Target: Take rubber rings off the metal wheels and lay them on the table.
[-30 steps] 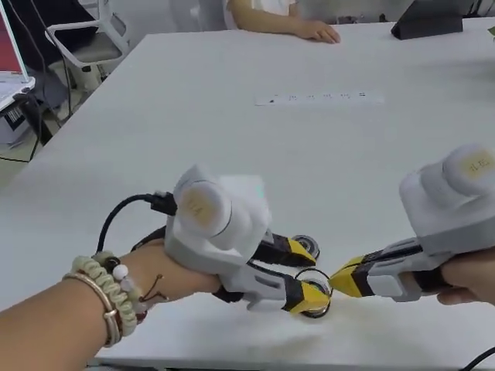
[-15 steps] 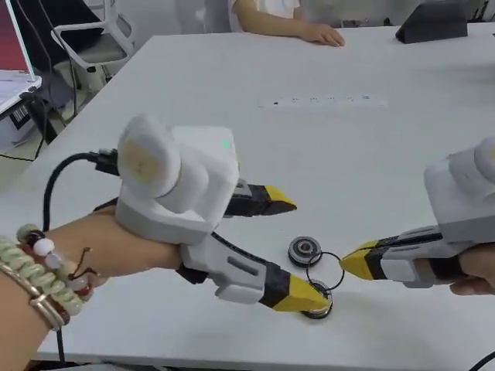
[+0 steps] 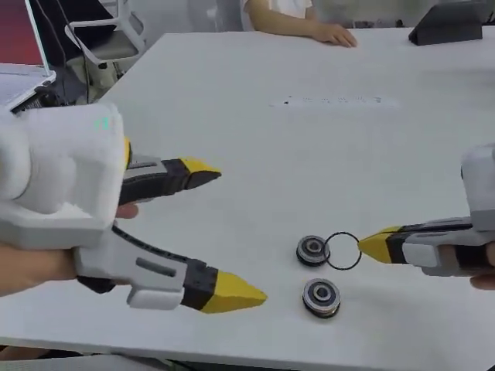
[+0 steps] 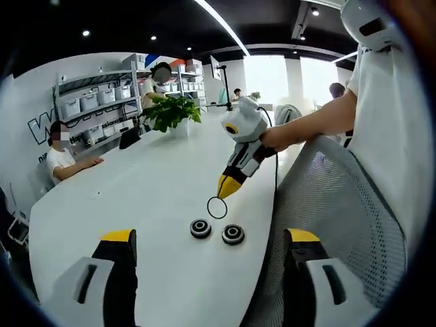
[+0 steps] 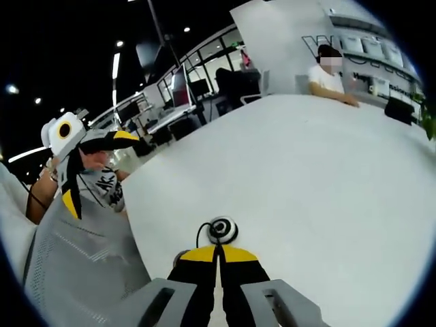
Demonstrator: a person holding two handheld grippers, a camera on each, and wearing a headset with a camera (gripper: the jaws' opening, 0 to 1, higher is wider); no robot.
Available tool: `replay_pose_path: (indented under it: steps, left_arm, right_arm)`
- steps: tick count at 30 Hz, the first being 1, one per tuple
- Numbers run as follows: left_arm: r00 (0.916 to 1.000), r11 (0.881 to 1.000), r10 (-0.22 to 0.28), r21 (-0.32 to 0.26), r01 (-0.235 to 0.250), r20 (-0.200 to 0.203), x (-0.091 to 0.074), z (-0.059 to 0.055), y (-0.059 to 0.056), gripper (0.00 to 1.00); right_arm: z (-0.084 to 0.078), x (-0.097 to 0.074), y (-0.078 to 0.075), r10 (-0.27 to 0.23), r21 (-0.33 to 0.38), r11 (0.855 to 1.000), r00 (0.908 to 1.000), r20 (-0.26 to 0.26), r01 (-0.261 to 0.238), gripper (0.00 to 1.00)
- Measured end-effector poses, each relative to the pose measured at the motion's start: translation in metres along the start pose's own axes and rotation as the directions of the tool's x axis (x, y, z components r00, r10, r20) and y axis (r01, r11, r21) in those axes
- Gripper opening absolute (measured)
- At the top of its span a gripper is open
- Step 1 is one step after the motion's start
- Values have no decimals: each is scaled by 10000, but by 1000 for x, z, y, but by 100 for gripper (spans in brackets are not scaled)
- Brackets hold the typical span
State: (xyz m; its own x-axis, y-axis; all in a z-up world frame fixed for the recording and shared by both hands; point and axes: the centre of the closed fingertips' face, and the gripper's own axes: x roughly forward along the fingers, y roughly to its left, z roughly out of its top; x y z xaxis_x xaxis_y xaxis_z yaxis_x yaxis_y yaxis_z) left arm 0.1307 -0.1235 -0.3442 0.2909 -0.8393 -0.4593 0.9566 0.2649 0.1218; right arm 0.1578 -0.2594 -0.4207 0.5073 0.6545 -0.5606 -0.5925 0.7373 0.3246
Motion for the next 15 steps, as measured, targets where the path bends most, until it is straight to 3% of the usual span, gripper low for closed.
replay_pose_path:
  steps: [4,15]
  left_arm:
    - [9992,9982,406,-446,-409,-61,-8,-13,4,93]
    - [9978,9884,501,-1410,-557,-432,-11,-45,-3,97]
  right_arm:
    - [3,-3,-3,-43,186,9998,9998,204,39,0]
    - [15,-14,-9,-242,718,9973,9957,894,178,0]
